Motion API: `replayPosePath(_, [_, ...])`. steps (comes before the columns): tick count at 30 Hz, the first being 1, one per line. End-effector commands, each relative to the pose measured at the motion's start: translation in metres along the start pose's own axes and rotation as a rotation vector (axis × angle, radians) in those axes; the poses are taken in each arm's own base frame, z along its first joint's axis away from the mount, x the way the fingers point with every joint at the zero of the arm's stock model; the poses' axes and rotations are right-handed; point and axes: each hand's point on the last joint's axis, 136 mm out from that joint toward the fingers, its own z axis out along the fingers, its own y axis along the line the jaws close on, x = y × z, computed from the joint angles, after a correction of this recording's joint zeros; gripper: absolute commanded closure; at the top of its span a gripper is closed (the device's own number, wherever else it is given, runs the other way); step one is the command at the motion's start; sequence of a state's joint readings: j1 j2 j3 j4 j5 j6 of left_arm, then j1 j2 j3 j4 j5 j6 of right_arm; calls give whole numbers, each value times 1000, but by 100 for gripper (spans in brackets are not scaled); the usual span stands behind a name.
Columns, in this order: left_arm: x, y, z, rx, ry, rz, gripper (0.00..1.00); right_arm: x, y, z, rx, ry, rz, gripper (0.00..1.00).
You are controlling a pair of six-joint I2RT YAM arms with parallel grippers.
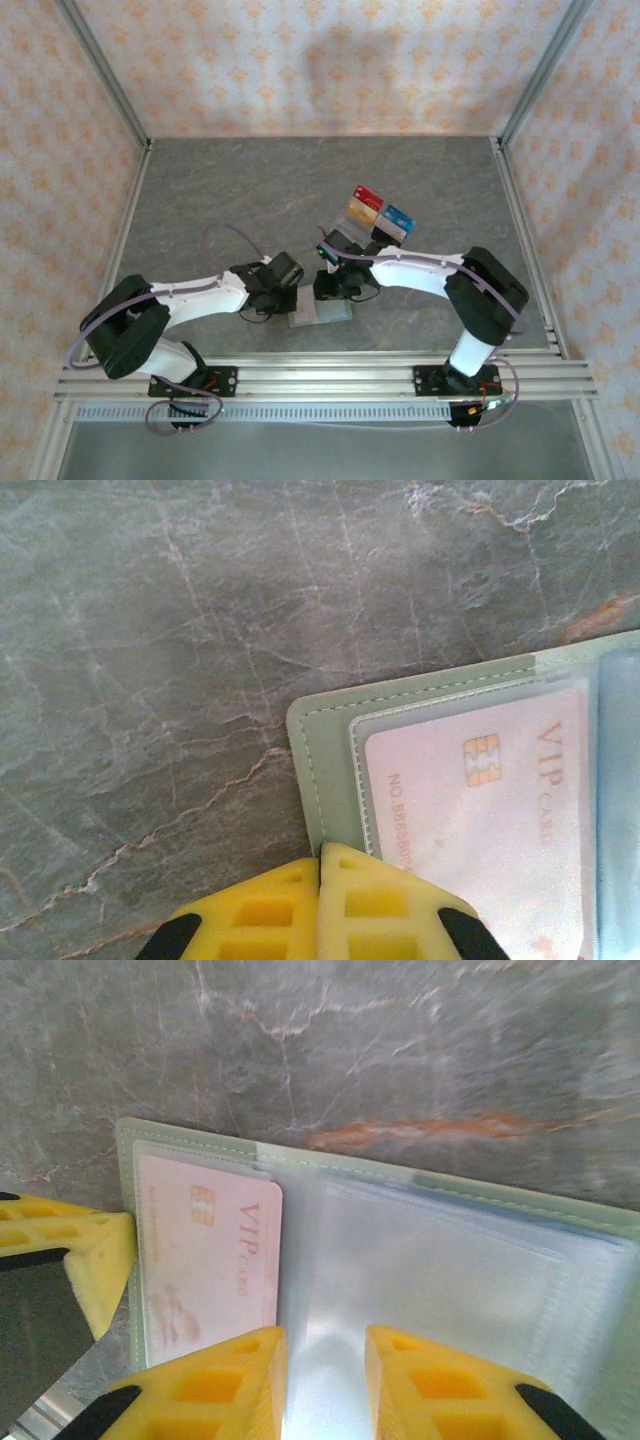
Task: Put the credit cards into the card holder
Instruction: Insert the credit card into the card slot, then flip over the card slot in the card holder.
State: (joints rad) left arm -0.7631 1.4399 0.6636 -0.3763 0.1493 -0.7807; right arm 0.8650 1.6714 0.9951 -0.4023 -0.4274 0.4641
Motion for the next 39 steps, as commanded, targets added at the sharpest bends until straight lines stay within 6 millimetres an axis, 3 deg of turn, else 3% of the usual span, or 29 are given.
replayPosePath(1, [13, 25, 15, -83, 24, -2, 99, -8, -18, -21, 113, -37, -34, 73])
replayPosePath(15, [16, 28, 16, -93, 33, 0, 99, -20, -32, -8, 227, -21, -75, 68])
replayPosePath(26, [16, 28, 17, -95, 35, -2, 99, -15, -42, 8, 261, 5, -76, 68])
replayPosePath(32, [16, 28, 18, -97, 35, -3, 99, -10, -47, 12, 300, 11, -85, 71])
replayPosePath(39, [16, 29, 18, -98, 33, -4, 99, -11, -52, 3, 340, -18, -89, 81])
